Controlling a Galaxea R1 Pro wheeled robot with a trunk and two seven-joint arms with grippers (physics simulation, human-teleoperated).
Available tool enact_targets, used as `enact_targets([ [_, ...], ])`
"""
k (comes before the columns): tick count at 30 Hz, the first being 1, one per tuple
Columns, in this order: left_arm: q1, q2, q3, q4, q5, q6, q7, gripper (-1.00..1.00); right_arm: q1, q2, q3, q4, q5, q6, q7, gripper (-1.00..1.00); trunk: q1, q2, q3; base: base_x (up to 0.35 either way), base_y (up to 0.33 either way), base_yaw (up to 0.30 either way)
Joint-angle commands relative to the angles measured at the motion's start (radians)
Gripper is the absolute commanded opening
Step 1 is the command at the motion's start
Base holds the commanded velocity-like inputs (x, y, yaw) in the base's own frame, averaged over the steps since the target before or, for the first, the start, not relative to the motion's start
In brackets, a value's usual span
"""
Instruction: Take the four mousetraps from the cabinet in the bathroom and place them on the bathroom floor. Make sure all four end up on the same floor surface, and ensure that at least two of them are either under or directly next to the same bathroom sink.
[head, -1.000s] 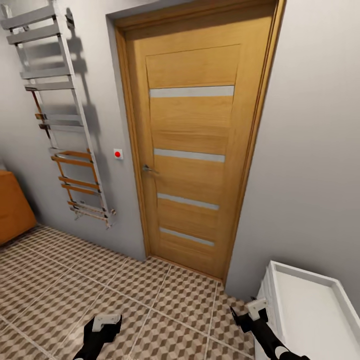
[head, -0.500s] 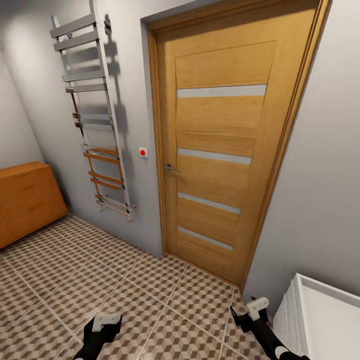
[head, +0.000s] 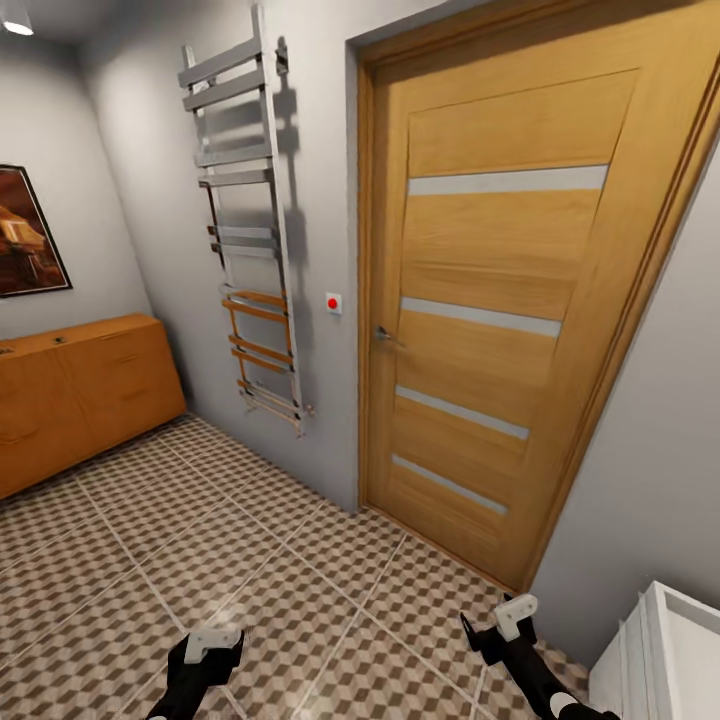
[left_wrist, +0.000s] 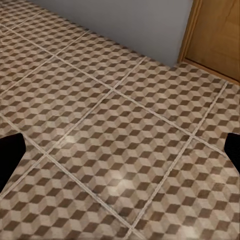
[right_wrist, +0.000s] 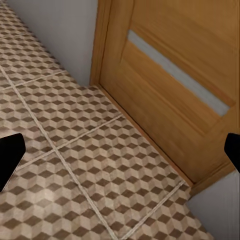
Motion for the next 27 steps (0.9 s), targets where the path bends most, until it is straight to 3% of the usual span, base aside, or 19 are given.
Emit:
enact_targets([
  [1, -0.002, -0.001, -0.008, 0.004, 0.01, -0.006, -0.003, 1.0, -0.001, 0.0, -0.004, 0.0, 0.004, -0.003, 0.003, 1.0, 0.001, -0.002, -0.002, 0.0, 0.0, 0.285],
  [15, -0.002, -0.001, -0.008, 0.004, 0.01, -0.006, -0.003, 1.0, -0.001, 0.0, -0.004, 0.0, 0.005, -0.003, 0.003, 1.0, 0.001, -0.002, -0.002, 0.012, 0.0, 0.285],
  [27, -0.002, -0.001, -0.008, 0.004, 0.01, -0.006, -0.003, 1.0, -0.001, 0.0, -0.004, 0.0, 0.004, -0.003, 0.003, 1.0, 0.001, -0.002, -0.002, 0.12, -0.074, 0.285],
])
